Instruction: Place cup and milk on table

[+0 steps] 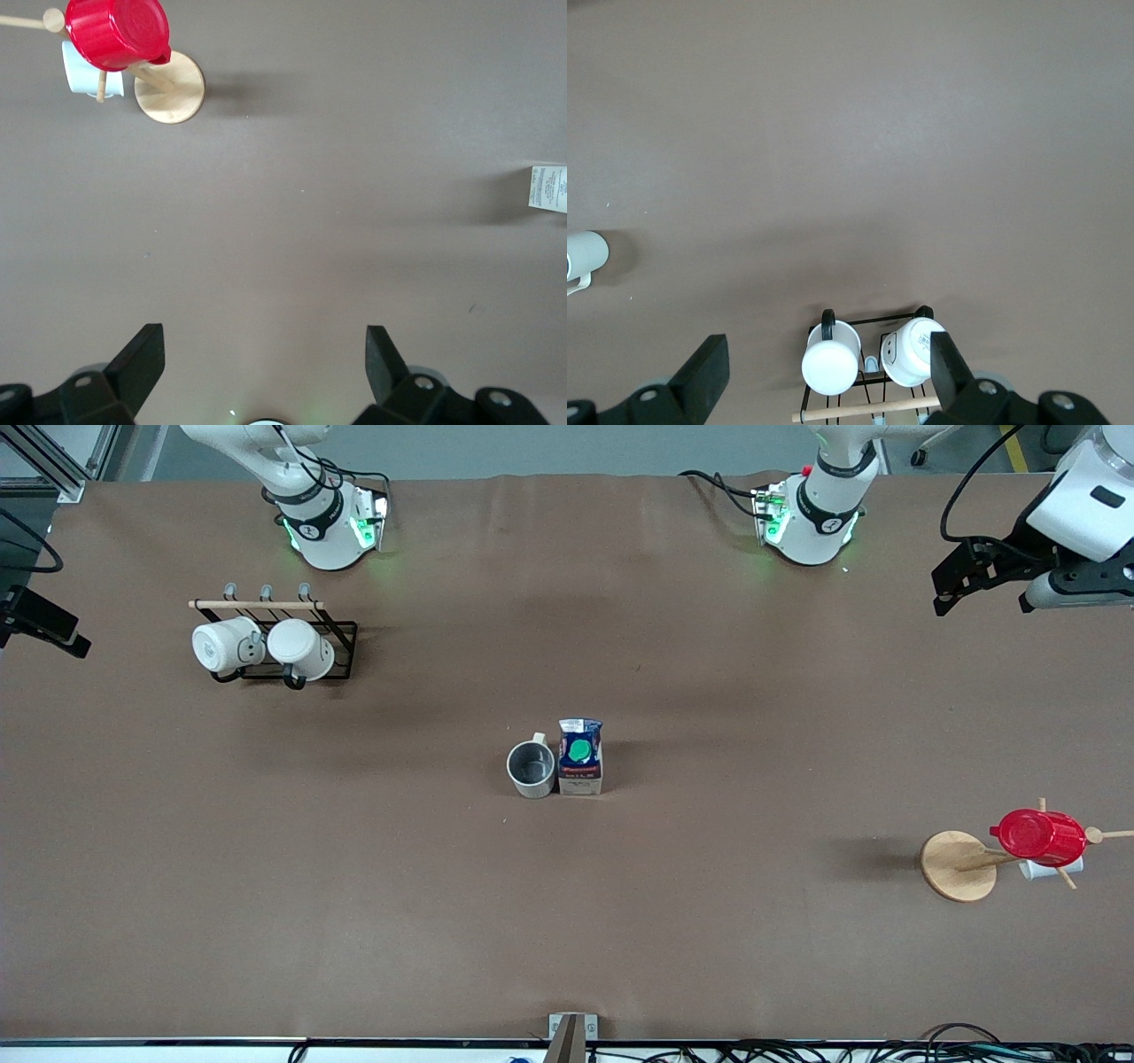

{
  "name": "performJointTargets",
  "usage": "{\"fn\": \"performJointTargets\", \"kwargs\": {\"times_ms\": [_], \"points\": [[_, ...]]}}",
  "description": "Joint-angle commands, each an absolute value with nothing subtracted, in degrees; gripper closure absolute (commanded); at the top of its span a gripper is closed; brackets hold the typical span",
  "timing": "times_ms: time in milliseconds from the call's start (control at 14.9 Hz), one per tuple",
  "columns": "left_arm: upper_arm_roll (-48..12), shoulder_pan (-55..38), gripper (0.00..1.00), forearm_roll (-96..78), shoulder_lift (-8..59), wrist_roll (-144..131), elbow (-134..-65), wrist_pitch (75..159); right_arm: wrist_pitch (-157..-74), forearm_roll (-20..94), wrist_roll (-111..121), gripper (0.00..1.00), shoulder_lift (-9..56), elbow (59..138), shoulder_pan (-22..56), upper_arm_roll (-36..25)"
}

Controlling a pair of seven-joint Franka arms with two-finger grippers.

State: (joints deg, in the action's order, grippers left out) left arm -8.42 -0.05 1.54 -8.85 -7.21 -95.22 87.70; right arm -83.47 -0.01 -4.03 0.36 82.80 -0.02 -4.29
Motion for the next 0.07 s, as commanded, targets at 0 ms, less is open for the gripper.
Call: {"fn": "performJointTargets", "kwargs": {"times_ms": [0], "points": [[-8.3,0.6,0.0,0.7,-7.3,-5.4,-92.8,87.9,-82.9,-0.3,-3.7,0.0,0.4,82.4,-1.0,-3.3]]}}
